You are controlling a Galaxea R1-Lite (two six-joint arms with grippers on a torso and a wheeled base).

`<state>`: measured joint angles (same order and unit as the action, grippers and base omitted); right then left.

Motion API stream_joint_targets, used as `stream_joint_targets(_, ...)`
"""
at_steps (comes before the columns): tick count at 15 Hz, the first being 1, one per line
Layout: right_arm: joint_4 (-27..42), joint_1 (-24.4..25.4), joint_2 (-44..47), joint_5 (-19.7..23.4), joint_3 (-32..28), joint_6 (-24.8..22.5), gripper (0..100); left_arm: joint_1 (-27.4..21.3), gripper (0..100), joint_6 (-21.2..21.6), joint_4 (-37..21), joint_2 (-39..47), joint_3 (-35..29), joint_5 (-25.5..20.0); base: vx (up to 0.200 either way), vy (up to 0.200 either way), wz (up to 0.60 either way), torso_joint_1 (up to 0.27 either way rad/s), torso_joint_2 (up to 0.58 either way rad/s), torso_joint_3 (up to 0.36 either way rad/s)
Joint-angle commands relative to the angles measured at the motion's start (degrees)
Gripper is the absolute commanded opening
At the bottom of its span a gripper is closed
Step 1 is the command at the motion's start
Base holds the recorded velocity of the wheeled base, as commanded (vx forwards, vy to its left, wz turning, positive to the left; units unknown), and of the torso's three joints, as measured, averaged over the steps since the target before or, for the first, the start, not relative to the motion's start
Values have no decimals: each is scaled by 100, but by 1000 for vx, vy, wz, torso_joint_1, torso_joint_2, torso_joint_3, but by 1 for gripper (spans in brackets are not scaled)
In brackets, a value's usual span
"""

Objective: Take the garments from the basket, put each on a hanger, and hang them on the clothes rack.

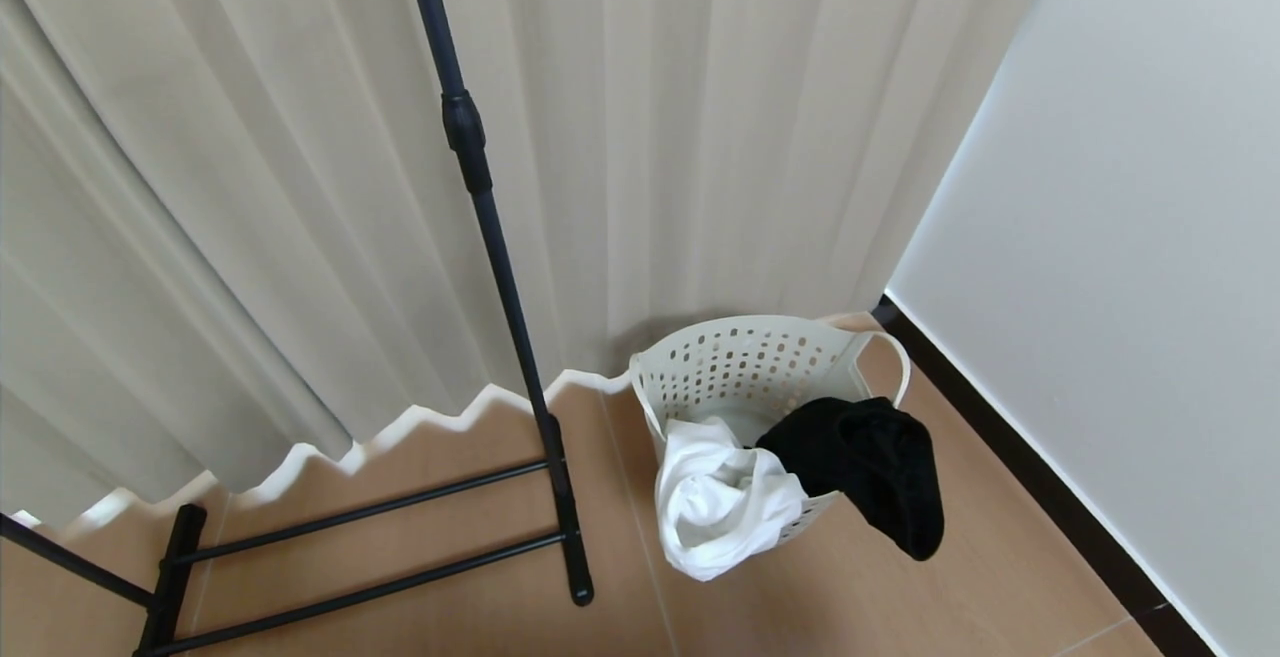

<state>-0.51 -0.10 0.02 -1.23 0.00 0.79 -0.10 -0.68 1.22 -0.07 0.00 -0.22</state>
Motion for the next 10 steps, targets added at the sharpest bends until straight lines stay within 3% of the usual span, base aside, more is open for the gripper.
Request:
stream_joint_targets(1,-2,1,-2,0,0,0,100,1,100,-2,1,7,0,-4,0,0,0,2,2,-198)
stream_joint_targets(10,-10,1,-2,-9,0,9,100,1,100,-28,1,7,0,22,0,0,0,2,3,-198)
